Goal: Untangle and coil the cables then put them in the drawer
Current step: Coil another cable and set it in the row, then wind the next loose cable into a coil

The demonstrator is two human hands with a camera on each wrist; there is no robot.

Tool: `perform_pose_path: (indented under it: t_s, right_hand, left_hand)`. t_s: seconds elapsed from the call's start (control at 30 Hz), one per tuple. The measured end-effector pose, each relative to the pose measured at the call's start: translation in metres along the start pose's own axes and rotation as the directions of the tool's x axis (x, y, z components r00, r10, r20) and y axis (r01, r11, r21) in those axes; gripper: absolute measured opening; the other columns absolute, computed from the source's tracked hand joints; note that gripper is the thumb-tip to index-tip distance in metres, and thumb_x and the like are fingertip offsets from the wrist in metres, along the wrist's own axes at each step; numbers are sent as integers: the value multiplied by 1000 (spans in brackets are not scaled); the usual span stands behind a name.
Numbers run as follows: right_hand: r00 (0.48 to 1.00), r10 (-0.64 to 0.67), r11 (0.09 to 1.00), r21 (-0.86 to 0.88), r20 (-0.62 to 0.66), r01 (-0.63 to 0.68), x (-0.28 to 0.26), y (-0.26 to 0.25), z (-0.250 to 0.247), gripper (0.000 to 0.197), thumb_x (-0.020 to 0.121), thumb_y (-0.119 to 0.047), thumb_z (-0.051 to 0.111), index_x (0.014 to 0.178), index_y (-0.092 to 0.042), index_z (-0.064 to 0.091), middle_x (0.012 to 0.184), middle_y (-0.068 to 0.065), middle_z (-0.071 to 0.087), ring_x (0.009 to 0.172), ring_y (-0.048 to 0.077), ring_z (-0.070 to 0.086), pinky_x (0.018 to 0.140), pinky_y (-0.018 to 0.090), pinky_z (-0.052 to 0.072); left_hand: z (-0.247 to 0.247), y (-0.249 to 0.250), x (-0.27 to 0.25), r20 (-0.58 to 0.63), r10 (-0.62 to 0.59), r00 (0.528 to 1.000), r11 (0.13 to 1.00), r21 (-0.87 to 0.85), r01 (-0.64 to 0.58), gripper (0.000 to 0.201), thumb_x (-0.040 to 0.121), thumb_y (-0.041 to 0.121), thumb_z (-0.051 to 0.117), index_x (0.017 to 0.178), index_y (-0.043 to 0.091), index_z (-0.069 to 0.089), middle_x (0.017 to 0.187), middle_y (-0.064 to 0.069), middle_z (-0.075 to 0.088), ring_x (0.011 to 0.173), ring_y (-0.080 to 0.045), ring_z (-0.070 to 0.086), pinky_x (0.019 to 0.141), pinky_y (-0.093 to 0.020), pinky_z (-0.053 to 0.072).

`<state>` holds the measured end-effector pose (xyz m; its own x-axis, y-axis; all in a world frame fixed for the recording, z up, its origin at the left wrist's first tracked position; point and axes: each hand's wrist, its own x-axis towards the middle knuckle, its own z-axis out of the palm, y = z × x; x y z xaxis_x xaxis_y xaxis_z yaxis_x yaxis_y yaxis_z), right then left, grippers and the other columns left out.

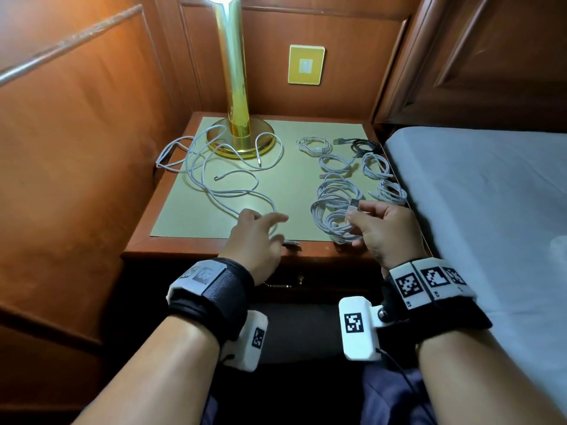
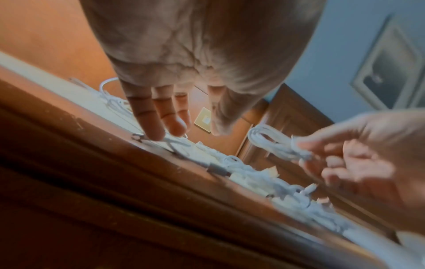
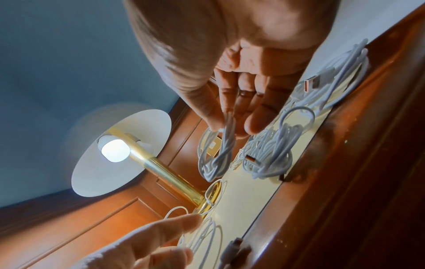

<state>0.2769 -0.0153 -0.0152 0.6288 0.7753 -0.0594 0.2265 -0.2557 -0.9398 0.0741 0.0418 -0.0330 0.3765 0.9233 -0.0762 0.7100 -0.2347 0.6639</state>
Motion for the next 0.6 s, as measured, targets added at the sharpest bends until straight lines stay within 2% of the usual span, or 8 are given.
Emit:
perform_pose_path:
  t_s: [0.07, 0.1, 0.17, 0.23, 0.33, 0.43, 0.6]
  right_hand:
    - [1000, -5, 998, -61, -30, 3, 6, 2, 4, 27, 80, -22, 78, 106, -16, 74, 82, 0, 75, 68, 21, 72, 71, 41, 62]
    - [999, -7, 996, -86, -31, 5, 7, 2, 7, 22, 78, -24, 77, 100, -20, 75, 80, -1, 74, 71, 22, 73, 75, 46, 61]
    - [1000, -7, 991, -134, -8, 6, 8, 1, 14, 14, 76, -27, 76, 89, -25, 73, 79, -3, 74, 74, 23, 73, 74, 48, 61]
    - [1000, -15, 985, -172, 14, 17, 7, -2, 23, 7, 75, -28, 73, 82, -26, 72, 78, -2, 74, 75, 24, 72, 73, 48, 61]
    - [999, -20, 975, -222, 47, 30, 5, -7, 36, 19, 78, -29, 70, 93, -19, 76, 80, 1, 75, 75, 29, 72, 77, 47, 61]
    - [997, -1, 971, -238, 71, 17, 3, -11, 50, 19, 80, -28, 69, 96, -20, 75, 83, 1, 75, 77, 30, 71, 78, 47, 60]
    - [991, 52, 960, -280, 123, -15, 2, -12, 71, 24, 84, -29, 68, 104, -18, 75, 90, 1, 75, 82, 25, 71, 81, 40, 59]
  left_hand:
    - [6, -1, 2, 63, -33, 997, 990, 137, 24, 34, 96, 31, 58, 130, 36, 60, 125, -2, 40, 120, -22, 43, 105, -31, 38]
    - [8, -1, 2, 74, -47, 996, 975, 219, 30, 32, 95, 33, 59, 127, 35, 61, 126, -3, 41, 122, -24, 41, 105, -34, 40]
    - [6, -1, 3, 57, -71, 996, 931, 361, 46, 27, 94, 33, 60, 121, 30, 61, 125, -4, 45, 121, -28, 43, 100, -41, 44]
    - [-3, -3, 4, 18, -93, 996, 893, 443, 75, 21, 93, 29, 61, 113, 27, 63, 120, -4, 51, 115, -29, 49, 94, -42, 47]
    - [-21, -15, 2, -28, -138, 990, 885, 445, 136, 10, 91, 26, 62, 100, 29, 67, 111, -2, 59, 107, -29, 58, 86, -38, 47]
    - [-39, -34, -4, -74, -175, 982, 894, 406, 190, 5, 91, 27, 62, 89, 29, 65, 105, 0, 61, 104, -28, 59, 80, -34, 41]
    - [-54, -62, -13, -77, -157, 985, 926, 334, 174, 8, 92, 27, 62, 85, 30, 60, 100, 0, 59, 105, -26, 58, 90, -41, 48]
